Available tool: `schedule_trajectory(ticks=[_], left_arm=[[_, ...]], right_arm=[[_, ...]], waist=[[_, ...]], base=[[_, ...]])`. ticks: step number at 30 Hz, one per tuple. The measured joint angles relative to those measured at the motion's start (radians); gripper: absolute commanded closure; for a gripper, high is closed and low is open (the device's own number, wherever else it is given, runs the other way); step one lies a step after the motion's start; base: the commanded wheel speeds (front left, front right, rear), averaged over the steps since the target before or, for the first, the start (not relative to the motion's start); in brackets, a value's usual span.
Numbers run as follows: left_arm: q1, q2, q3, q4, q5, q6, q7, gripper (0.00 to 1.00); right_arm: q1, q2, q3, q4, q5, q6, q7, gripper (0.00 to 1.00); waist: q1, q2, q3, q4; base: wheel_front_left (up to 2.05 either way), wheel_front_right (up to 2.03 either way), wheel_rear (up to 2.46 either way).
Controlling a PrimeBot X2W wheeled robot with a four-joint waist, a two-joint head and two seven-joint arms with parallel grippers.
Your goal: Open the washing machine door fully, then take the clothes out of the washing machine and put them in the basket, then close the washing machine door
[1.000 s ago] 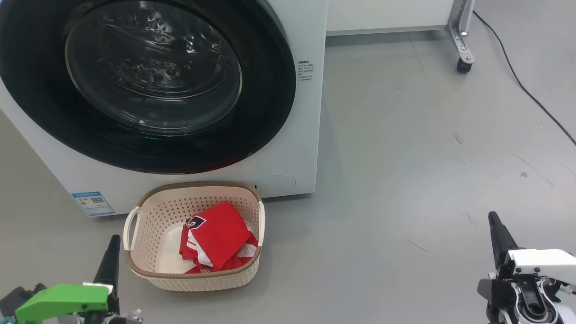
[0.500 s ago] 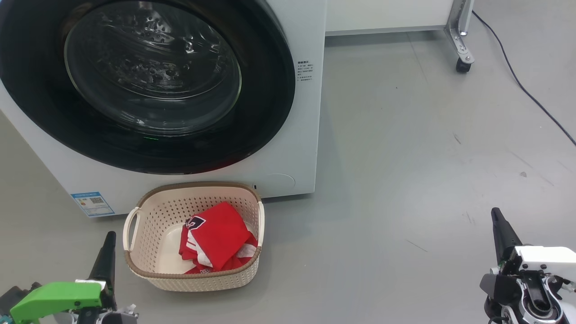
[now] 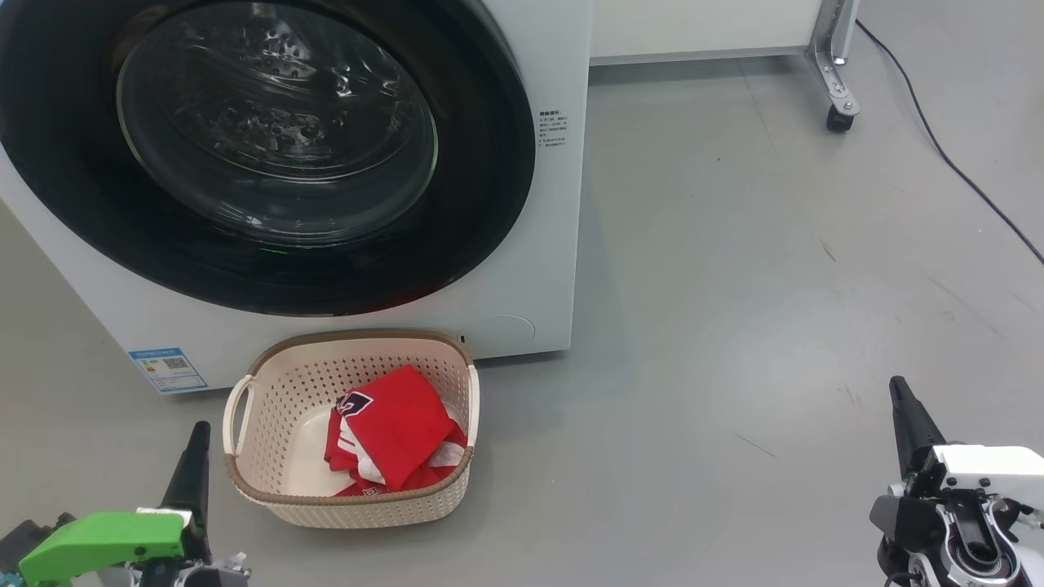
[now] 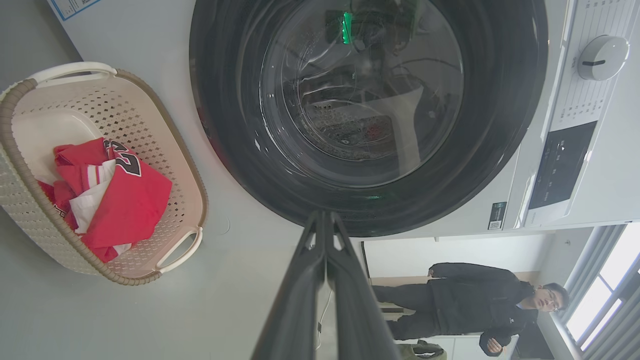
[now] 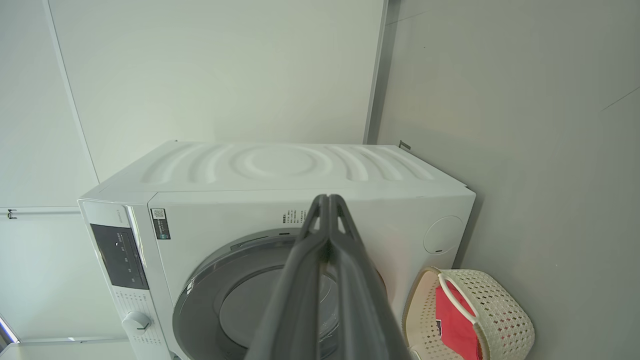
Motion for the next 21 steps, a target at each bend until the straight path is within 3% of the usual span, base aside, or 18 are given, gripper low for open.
schedule_trajectory(ticks=[21], left_arm=[[-0.001, 0.000, 0.004, 0.009, 0.000, -0.007, 0.003, 1.00]], right_arm=[[-0.009, 0.000, -0.003, 0.009, 0.000, 0.002, 0.000, 1.00]], waist=[[0.0000, 0.0000, 0.000, 0.000]], base=[[0.00, 0.00, 0.00]])
